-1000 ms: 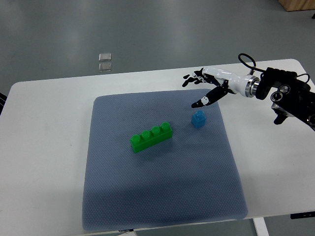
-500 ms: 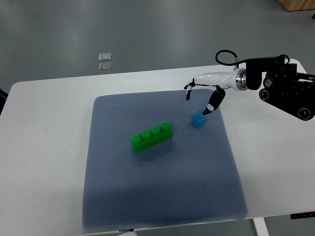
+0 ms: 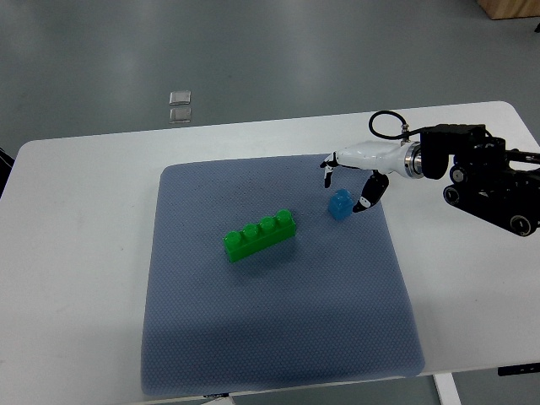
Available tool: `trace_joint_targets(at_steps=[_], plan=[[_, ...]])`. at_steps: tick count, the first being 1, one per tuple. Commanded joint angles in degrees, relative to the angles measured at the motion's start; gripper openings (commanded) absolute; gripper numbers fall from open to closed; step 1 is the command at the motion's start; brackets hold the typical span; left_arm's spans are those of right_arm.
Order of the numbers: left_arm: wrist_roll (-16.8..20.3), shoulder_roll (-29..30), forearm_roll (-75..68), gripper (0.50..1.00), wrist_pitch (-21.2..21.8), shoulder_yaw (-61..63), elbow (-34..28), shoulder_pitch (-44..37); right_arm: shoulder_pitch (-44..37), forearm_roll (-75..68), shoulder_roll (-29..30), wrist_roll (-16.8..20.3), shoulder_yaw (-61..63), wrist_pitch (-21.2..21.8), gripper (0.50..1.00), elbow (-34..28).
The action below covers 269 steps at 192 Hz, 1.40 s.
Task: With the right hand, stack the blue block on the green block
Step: 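Move the right hand down over the small blue block, then close the right hand fingers around the blue block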
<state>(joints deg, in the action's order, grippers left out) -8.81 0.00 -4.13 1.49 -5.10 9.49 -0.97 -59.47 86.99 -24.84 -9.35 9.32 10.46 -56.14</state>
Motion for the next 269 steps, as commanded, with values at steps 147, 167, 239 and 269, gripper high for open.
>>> trace_joint_targets(at_steps=[147, 167, 239, 269], plan=[[0.02, 0.00, 0.00, 1.000, 0.01, 0.00, 0.00, 0.00, 1.72, 2.66, 0.85, 1.00, -0.09, -1.50, 0.768, -0.03], [0.02, 0.00, 0.00, 1.000, 0.01, 0.00, 0.00, 0.00, 1.72, 2.83, 0.85, 1.00, -0.09, -1.50, 0.764, -0.03], [0.02, 0.00, 0.00, 1.000, 0.01, 0.00, 0.00, 0.00, 1.63, 3.89, 0.67, 0.82, -1.23, -1.50, 0.690, -0.03], [-0.07, 0.00, 0.00, 1.000, 0.01, 0.00, 0.00, 0.00, 1.63, 3.97, 0.67, 0.74, -1.23, -1.50, 0.666, -0.11]])
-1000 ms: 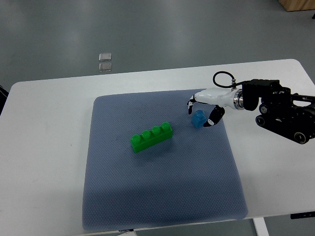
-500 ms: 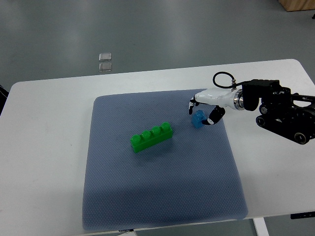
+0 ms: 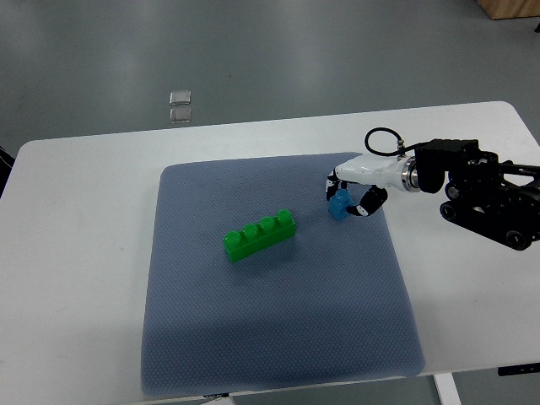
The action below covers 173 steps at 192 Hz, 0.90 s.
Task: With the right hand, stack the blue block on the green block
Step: 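Close the right hand fingers around the blue block, then lift the blue block and carry it over the green block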
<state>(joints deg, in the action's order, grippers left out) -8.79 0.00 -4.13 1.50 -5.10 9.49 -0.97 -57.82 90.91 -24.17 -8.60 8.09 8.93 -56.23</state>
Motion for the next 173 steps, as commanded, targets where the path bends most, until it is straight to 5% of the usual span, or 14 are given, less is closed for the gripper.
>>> trace_joint_targets(at_steps=[1, 173], plan=[[-0.08, 0.00, 0.00, 1.000, 0.00, 0.00, 0.00, 0.00, -0.01, 0.06, 0.00, -0.02, -0.01, 0.03, 0.666, -0.02], [-0.08, 0.00, 0.00, 1.000, -0.09, 0.00, 0.00, 0.00, -1.07, 0.85, -1.40, -1.42, 0.08, -1.64, 0.502, -4.24]])
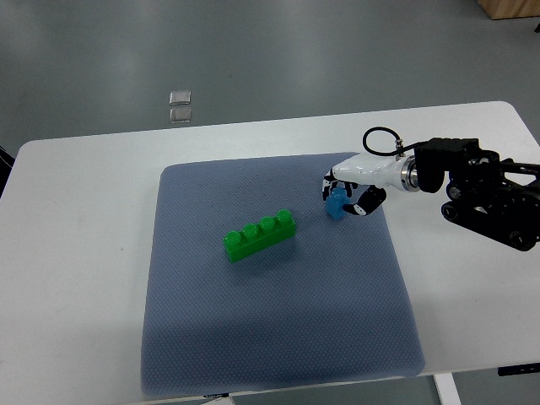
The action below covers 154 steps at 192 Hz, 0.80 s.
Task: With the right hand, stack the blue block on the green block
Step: 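Lift the blue block and carry it over the green block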
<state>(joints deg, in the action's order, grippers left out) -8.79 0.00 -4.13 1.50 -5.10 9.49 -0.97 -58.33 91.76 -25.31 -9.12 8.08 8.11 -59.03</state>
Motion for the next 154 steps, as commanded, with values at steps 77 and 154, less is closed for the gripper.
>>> trace_joint_targets(at_steps=[77, 154], plan=[[0.01, 0.00, 0.00, 1.000, 0.00, 0.00, 0.00, 0.00, -7.42, -1.76, 1.93, -3.01, 0.27, -1.61, 0.500, -6.45], [0.01, 0.00, 0.00, 1.000, 0.00, 0.00, 0.00, 0.00, -7.42, -0.62, 6.06, -6.18, -2.63, -1.61, 0.500, -9.17]])
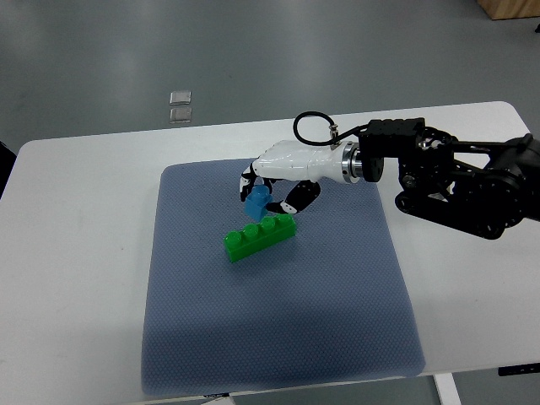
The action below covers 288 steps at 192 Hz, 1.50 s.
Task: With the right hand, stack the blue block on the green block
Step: 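Lift the blue block and carry it over the green block, then lower the blue block onto the green block's studs and press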
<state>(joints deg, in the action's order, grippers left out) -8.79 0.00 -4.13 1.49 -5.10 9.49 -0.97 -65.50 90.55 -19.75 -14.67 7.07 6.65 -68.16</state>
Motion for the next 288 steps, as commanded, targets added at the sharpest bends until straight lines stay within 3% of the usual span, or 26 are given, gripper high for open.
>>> trace_joint_targets(at_steps=[1, 288], plan=[[0.00, 0.00, 0.00, 1.000, 0.00, 0.00, 0.00, 0.00, -0.24, 0.59, 0.50, -0.63, -1.62, -0.14, 0.500, -0.04], [0.00, 0.00, 0.00, 1.000, -0.09, 0.00, 0.00, 0.00, 0.20, 1.65, 2.00, -0.72, -4.08, -0.14, 0.500, 5.14]])
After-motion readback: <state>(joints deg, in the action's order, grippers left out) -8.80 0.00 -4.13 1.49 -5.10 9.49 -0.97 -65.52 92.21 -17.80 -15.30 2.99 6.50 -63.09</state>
